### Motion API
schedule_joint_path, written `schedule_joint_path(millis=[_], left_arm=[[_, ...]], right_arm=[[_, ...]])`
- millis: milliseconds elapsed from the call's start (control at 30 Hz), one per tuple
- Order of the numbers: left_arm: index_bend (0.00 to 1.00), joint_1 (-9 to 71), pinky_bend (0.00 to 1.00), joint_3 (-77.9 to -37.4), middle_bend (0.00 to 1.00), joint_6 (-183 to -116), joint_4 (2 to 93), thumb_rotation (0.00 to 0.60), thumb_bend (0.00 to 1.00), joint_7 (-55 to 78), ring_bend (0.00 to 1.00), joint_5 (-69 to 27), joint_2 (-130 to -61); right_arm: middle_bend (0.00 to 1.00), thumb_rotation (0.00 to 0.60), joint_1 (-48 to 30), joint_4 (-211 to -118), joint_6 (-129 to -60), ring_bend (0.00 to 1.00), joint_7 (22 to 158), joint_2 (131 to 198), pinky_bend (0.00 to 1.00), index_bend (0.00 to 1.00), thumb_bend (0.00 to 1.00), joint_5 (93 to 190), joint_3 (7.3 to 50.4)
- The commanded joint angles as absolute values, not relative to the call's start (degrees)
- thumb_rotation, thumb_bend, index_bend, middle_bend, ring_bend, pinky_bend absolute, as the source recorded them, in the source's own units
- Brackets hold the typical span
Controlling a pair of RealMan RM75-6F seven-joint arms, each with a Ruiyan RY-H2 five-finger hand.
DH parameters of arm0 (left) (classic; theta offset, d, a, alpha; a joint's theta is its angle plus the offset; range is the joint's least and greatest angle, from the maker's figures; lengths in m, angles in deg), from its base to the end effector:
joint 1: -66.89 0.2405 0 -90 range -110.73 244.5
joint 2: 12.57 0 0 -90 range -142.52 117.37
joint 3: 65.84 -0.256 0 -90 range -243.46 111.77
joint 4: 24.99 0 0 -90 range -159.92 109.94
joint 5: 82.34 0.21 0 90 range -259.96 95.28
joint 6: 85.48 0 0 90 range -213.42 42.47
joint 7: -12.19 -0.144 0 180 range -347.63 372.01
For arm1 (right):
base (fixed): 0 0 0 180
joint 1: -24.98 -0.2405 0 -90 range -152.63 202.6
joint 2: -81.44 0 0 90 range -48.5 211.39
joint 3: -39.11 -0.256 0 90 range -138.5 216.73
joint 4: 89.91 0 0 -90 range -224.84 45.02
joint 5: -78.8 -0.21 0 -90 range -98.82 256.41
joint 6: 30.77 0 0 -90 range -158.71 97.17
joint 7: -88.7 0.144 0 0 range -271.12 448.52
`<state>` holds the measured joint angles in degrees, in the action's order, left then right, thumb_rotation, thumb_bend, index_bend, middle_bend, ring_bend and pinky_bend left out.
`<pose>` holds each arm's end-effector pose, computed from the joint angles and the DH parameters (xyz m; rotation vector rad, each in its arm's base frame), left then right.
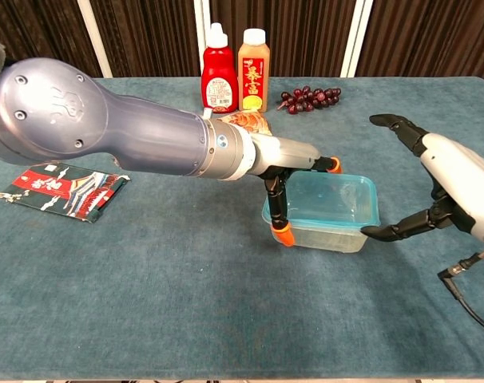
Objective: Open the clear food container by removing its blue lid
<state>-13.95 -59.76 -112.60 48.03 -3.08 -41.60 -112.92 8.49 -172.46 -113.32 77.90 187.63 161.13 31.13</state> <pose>0.0200 0.3490 -0.1295 -2.4772 -1.0174 -0.6935 -0.1777 -0.2312 -0.0388 1.3303 -1.1376 1.2885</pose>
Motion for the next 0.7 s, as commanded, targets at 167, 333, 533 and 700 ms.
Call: schedule_joint_path(millis=[167,333,533,700], left_arm=[[0.00,-14.24,0.20,-59.95,0.01,-112.19,47.70,0.600,0.00,-2.52,0.04,-41.00,-112.96],[0.00,-14.25,0.20,-59.88,0.00,-112.15,47.50,0.600,0.00,-1.82,0.03,-40.55,-112.97],[0.00,-14.42,0.19,-59.81,0.00,-111.76,47.75,0.600,0.00,-1.21,0.01,-40.05,-112.46],[0.00,-14.76,0.19,-60.14,0.00,-111.50,47.88,0.600,0.00,-1.04,0.01,-40.00,-112.23]], right_arm=[[0.00,0.600,8.18,-173.03,-113.41,0.00,78.21,188.56,0.00,0.00,0.19,160.73,30.05],[0.00,0.600,8.07,-173.26,-113.46,0.00,77.97,188.82,0.00,0.00,0.19,160.54,29.62],[0.00,0.600,8.05,-173.77,-113.64,0.00,78.22,189.18,0.00,0.00,0.19,159.97,28.81],[0.00,0.600,7.92,-174.51,-113.71,0.00,78.00,189.44,0.00,0.00,0.19,159.28,27.96]])
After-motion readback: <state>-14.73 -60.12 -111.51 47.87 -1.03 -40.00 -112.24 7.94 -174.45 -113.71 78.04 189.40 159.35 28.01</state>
